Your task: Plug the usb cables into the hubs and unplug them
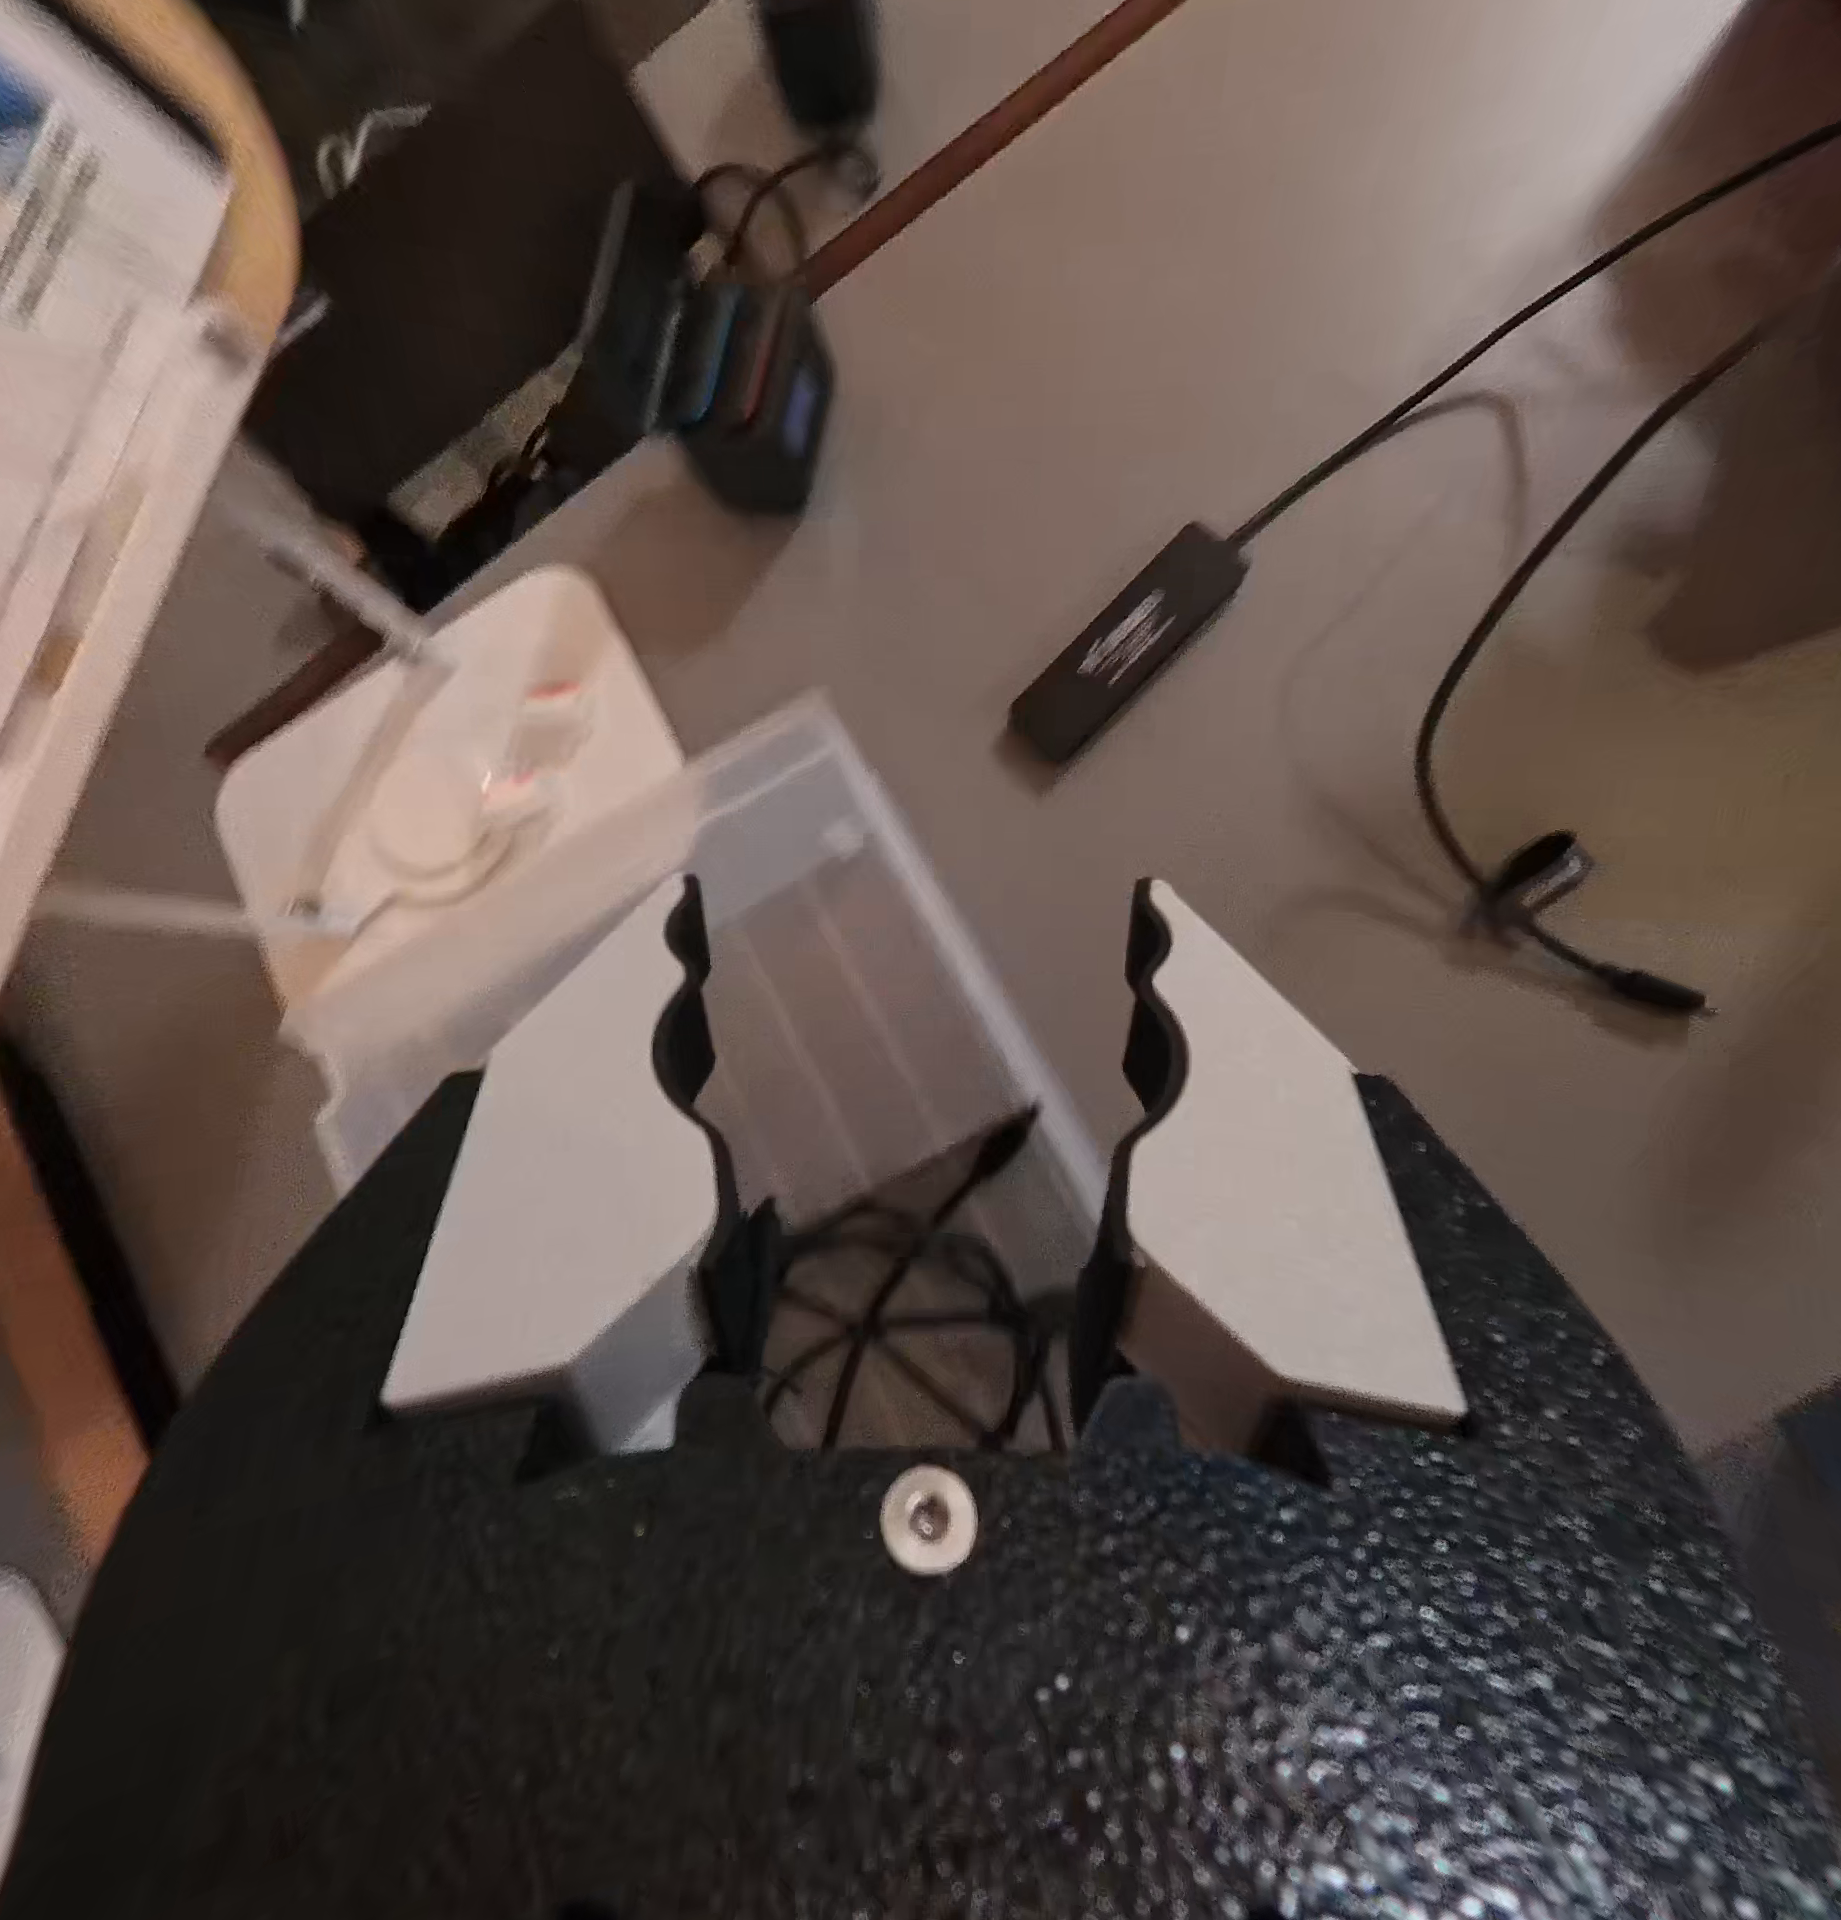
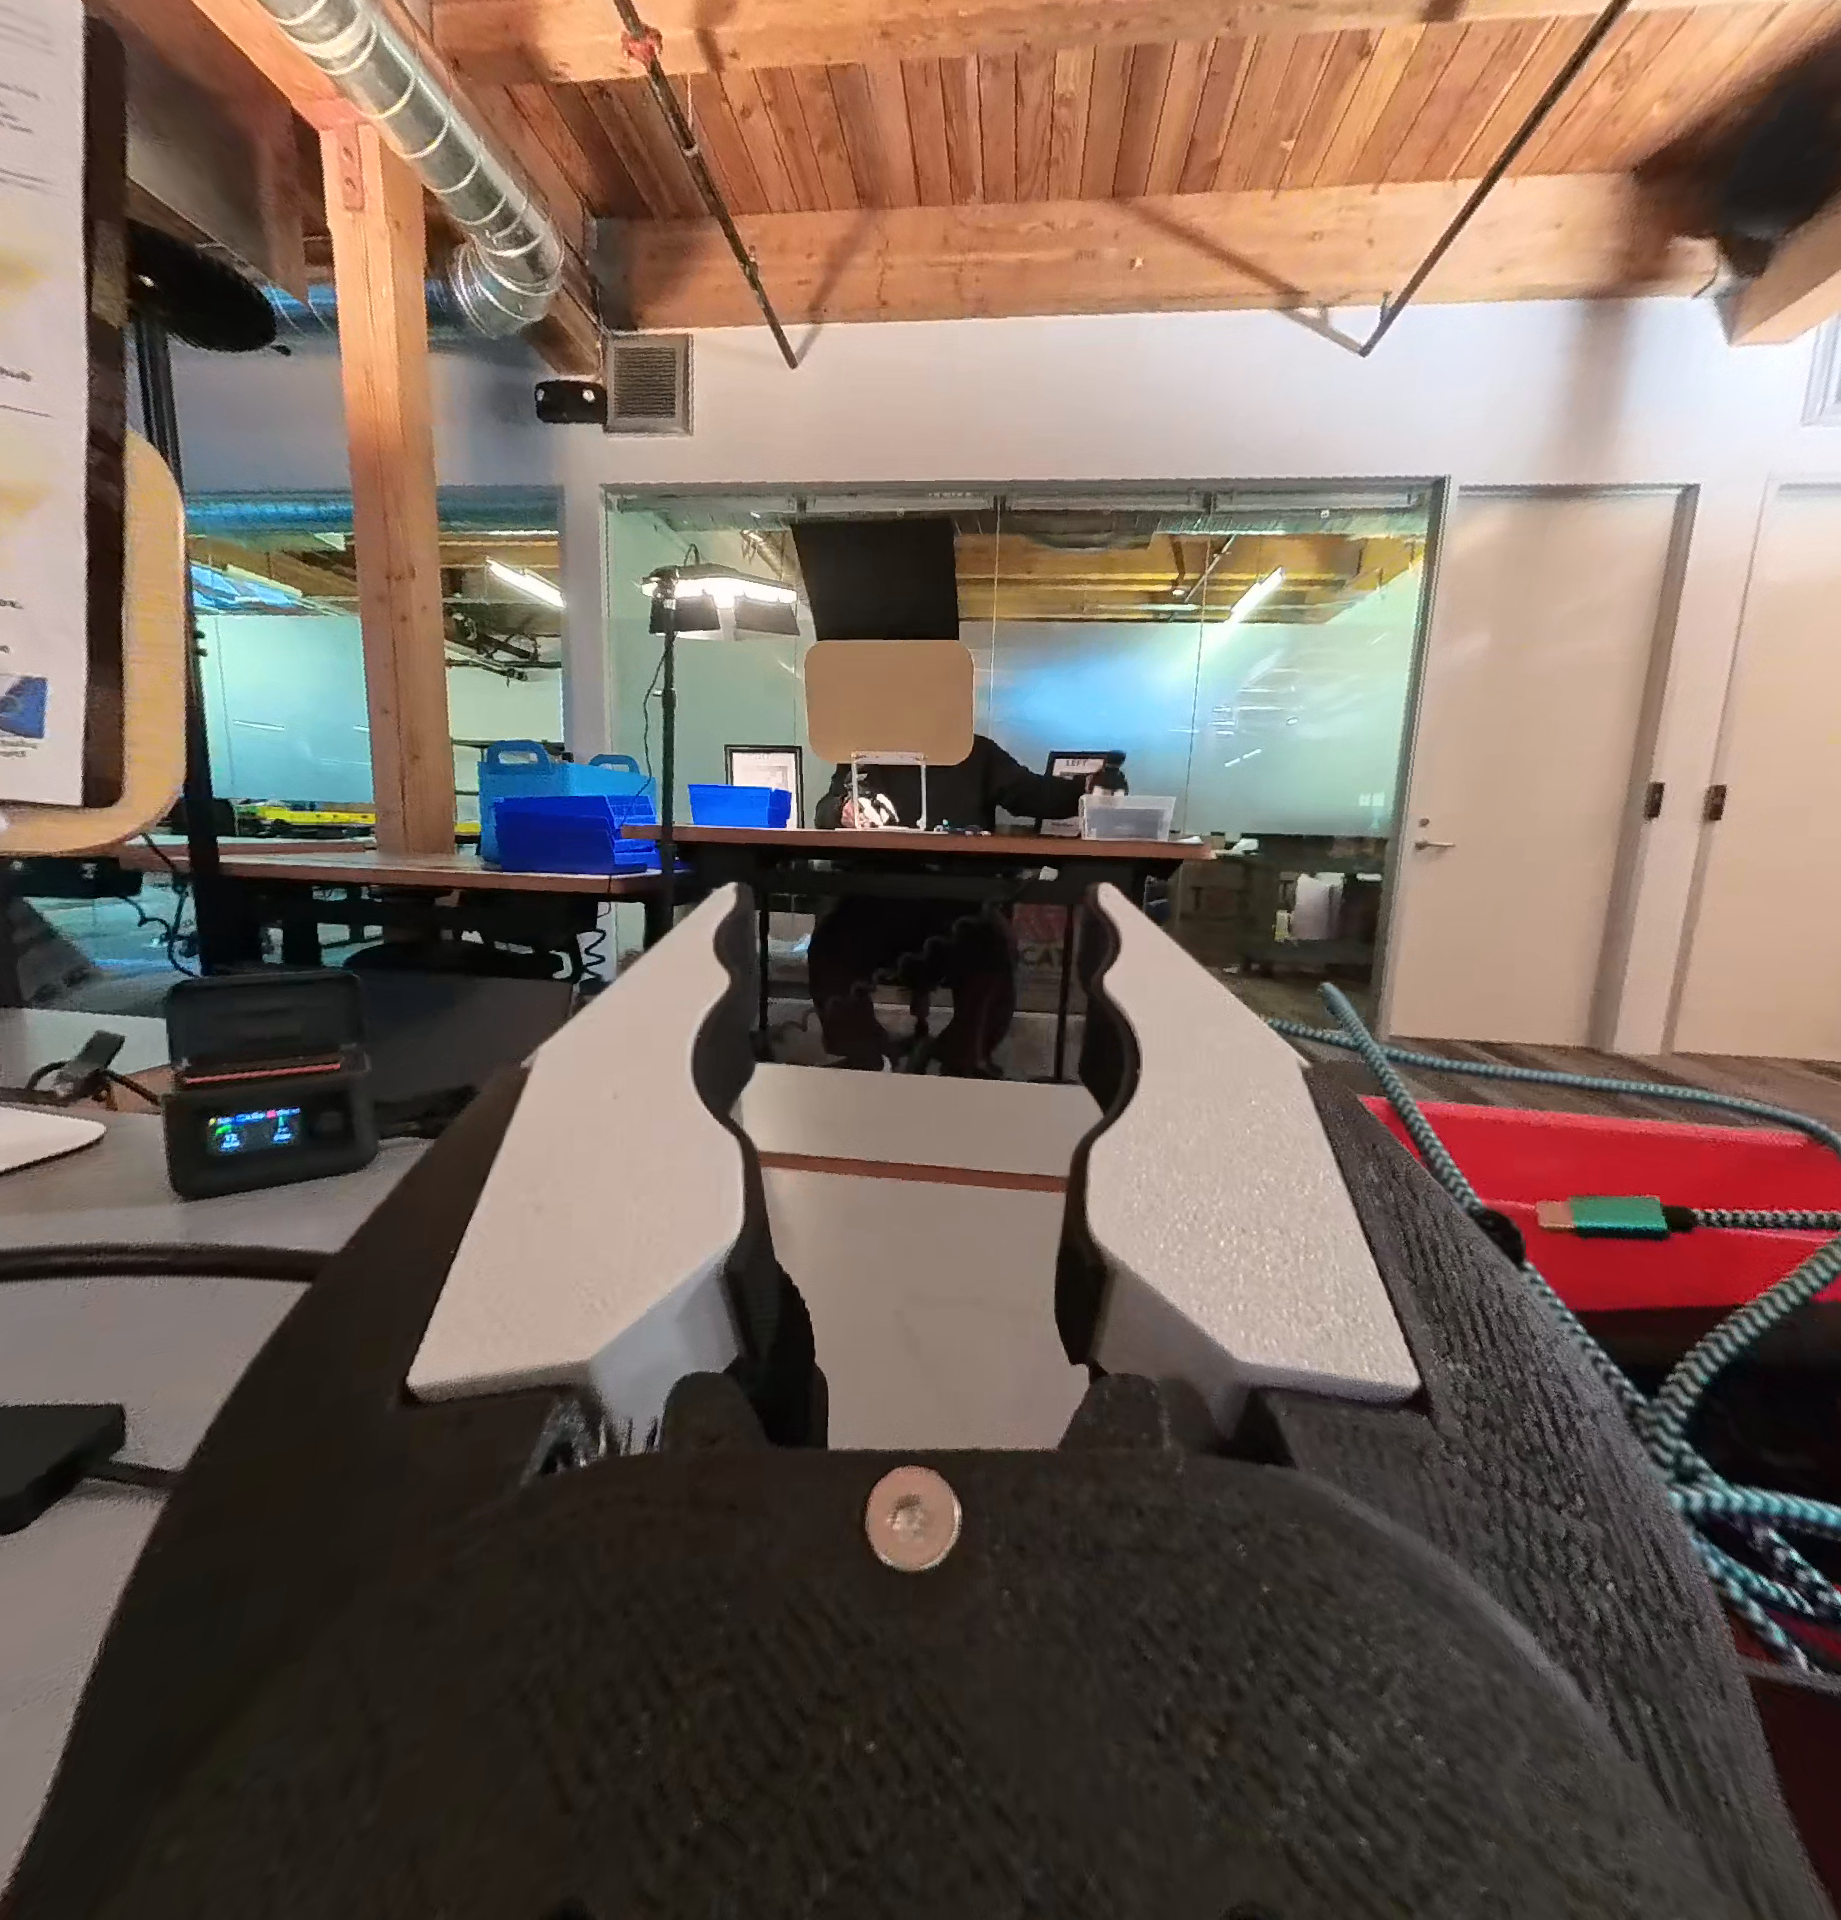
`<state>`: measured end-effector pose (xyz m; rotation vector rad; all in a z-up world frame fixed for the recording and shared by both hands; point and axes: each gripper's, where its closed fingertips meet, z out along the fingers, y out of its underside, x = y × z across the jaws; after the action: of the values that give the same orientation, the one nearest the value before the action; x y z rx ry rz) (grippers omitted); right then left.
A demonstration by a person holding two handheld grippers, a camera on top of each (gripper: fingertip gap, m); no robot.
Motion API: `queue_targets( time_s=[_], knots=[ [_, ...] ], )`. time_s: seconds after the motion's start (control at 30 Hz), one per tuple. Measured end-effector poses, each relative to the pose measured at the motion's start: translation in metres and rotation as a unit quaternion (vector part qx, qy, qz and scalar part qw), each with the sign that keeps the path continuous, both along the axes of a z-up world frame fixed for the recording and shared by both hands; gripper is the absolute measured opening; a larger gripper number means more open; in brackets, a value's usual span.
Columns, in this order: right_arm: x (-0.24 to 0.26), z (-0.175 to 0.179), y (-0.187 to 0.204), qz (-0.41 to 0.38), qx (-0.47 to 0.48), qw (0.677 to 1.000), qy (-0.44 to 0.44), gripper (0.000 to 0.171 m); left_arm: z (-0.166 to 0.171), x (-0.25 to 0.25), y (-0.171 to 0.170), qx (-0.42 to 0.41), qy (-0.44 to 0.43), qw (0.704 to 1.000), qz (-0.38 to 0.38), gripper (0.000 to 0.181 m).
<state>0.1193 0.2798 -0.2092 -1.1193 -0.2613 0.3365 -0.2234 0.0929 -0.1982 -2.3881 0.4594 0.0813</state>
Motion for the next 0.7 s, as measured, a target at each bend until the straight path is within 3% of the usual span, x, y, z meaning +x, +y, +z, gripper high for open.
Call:
queue_targets(
  time_s=[0.07,0.17,0.3,0.47,0.7],
  knots=[
    [-0.001,-0.004,0.001,0.009,-0.012,1.0,0.002,0.061,-0.004,-0.027,-0.028,-0.03,0.001,0.999,0.033,0.074],
    [-0.002,-0.008,0.002,0.022,-0.026,0.999,0.011,0.061,-0.041,-0.068,-0.076,-0.132,-0.004,0.984,0.117,0.068],
    [-0.009,-0.011,0.0,0.035,-0.03,0.999,-0.001,0.061,-0.099,-0.08,-0.12,-0.254,-0.107,0.946,0.171,0.064],
    [-0.013,-0.014,-0.001,0.043,-0.034,0.998,-0.012,0.059,-0.142,-0.099,-0.122,-0.27,-0.175,0.92,0.223,0.068],
    [-0.016,-0.02,0.003,0.055,-0.052,0.997,-0.013,0.057,-0.168,-0.103,-0.115,-0.26,-0.18,0.922,0.225,0.052]
  ],
)
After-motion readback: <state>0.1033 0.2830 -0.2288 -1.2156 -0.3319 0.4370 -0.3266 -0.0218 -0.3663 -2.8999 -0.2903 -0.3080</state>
